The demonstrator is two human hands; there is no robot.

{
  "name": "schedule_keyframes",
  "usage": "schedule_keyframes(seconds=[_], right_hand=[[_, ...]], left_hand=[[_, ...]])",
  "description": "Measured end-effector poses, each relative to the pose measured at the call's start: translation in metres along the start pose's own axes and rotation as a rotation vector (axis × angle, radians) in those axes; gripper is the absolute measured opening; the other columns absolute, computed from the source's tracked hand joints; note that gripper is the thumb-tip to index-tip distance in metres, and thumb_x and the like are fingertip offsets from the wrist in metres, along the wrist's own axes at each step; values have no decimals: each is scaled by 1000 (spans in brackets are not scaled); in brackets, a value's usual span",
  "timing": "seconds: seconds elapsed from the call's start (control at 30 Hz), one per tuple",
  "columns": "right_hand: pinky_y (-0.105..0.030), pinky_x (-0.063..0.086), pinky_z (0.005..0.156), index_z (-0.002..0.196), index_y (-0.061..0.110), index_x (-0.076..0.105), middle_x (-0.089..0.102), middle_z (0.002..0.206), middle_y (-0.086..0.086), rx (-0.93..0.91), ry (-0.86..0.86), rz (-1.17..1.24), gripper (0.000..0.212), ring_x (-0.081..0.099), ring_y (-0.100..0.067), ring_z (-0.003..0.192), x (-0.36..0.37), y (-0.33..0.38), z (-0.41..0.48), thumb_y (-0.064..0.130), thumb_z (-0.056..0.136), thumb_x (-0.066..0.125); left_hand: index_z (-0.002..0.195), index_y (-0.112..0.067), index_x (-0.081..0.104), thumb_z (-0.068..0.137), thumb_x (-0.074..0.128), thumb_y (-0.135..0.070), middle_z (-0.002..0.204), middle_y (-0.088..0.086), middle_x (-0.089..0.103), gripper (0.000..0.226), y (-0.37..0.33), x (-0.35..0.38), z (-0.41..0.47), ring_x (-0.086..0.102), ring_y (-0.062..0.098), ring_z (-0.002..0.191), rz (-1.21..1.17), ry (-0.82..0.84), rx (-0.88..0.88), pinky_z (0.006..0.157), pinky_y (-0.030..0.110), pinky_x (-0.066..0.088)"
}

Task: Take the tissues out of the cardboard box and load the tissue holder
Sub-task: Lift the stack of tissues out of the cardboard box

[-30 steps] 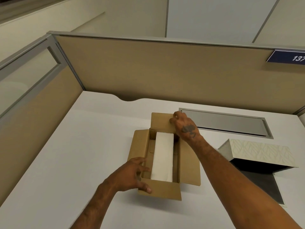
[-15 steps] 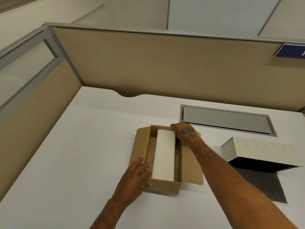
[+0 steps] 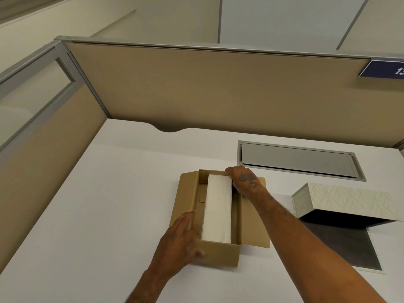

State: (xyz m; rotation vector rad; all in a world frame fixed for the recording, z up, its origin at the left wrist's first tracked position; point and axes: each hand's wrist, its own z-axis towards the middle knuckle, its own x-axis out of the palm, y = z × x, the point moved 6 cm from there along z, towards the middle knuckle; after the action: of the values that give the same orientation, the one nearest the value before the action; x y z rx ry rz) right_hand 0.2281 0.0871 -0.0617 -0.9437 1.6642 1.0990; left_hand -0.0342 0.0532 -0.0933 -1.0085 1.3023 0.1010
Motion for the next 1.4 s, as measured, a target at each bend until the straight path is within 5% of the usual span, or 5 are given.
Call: schedule_keyframes(seconds=[0.1, 0.2, 0.37, 0.63, 1.4], right_hand=[[-45, 36, 112, 140, 5, 39, 52, 124, -13, 55, 0, 77, 44, 50, -27, 115, -1, 6, -1, 5, 96, 44], [-45, 18, 122, 152, 12, 20, 22, 159, -13, 155, -121, 103, 62, 19, -31, 147, -7, 18, -7, 4, 95, 43], [-35, 27, 117, 151, 16, 25, 24, 160, -8, 279, -341, 491, 56, 24, -26, 146, 3, 47, -49, 21, 99, 46], [-42, 29, 117, 154, 13, -2, 16, 161, -10, 646, 14, 810, 87, 25, -31, 146, 73, 56, -87, 34, 94, 58], [-38, 51, 91, 129, 3, 48, 58, 128, -16, 915, 77, 1314, 55, 58, -31, 113, 98, 38, -74, 21, 84, 74]], left_hand=[[136, -33, 48, 72, 43, -84, 155, -21, 16, 82, -4, -13, 7, 16, 0, 141, -10, -37, -36, 113, 29, 28], [144, -26, 41, 89, 40, -63, 158, -8, 25, 66, -6, -29, 23, 24, 12, 145, -64, -201, -95, 118, 35, 25], [152, -32, 6, 95, 32, -55, 164, 3, -5, 67, 3, -21, 64, -11, 20, 149, 152, -140, -236, 119, 51, 0], [152, -33, 4, 96, 38, -40, 164, 5, -3, 66, 16, 2, 80, -2, 32, 150, 207, -68, -335, 117, 55, 16], [152, -32, 7, 96, 40, -37, 164, 6, 0, 66, 9, -1, 79, 2, 30, 150, 225, -118, -340, 116, 52, 20]])
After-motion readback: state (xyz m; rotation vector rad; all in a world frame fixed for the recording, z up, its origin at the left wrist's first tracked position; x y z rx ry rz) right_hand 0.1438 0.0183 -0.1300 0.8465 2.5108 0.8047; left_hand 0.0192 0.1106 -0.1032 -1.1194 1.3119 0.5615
